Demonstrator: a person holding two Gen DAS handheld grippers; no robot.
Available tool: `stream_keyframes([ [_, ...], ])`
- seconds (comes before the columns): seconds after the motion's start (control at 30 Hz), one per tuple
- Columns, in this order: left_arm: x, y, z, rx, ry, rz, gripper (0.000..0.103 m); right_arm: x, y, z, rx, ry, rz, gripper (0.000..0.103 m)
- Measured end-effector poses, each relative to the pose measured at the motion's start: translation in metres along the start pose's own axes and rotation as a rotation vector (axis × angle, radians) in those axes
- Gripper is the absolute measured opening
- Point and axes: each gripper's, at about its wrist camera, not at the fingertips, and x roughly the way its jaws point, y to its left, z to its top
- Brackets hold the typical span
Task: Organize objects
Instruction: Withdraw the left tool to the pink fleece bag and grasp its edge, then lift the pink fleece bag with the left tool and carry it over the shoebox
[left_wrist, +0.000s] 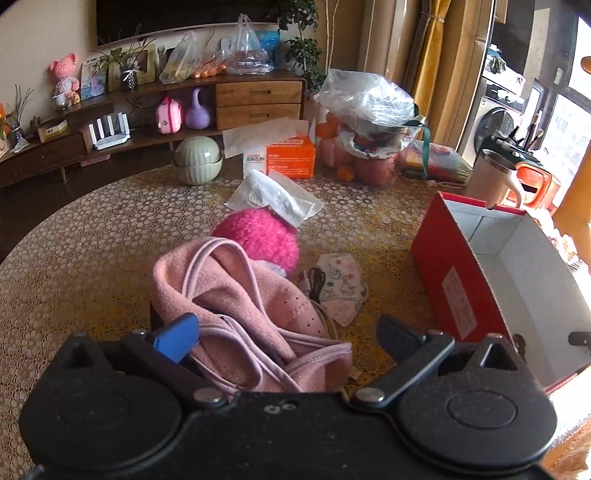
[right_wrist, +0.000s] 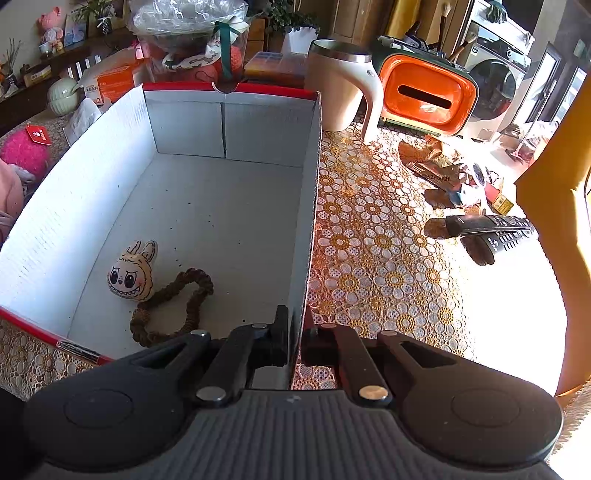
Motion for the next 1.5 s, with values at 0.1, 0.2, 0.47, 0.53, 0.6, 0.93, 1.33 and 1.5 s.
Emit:
stream_keyframes([
  [0.1,0.018,0.015,-0.001,-0.059,0.044,0.016,0.102,0.000,0.000,0.001,-0.001,0.003,-0.003,0.006],
  [0.2,0.032,0.025,-0.004,-0.097,0.068,0.029,0.102,0.000,0.001,0.001,-0.001,0.003,-0.004,0.006],
  [0.47,0.057,0.028,-0.001,-0.105,0.086,0.095,0.102,0.001,0.000,0.001,0.000,0.007,-0.006,0.006],
  [0.53,0.066,0.027,0.000,-0.106,0.096,0.111,0.102,0.001,0.000,0.000,-0.001,0.008,-0.007,0.006],
  [0.6,0.072,0.028,0.000,-0.110,0.103,0.128,0.102,0.001,0.000,0.000,-0.001,0.008,-0.007,0.006],
  [0.93,0.081,0.032,0.000,-0.124,0.132,0.194,0.070,0.002,0.000,0.000,0.001,0.008,-0.007,0.006],
  [1.33,0.045,0.028,0.007,-0.119,0.046,0.114,0.029,0.003,-0.001,-0.001,0.007,0.005,-0.006,0.006],
  [1.5,0.022,0.018,0.009,-0.070,-0.001,0.055,0.024,0.003,0.000,-0.001,0.005,0.005,-0.007,0.006],
])
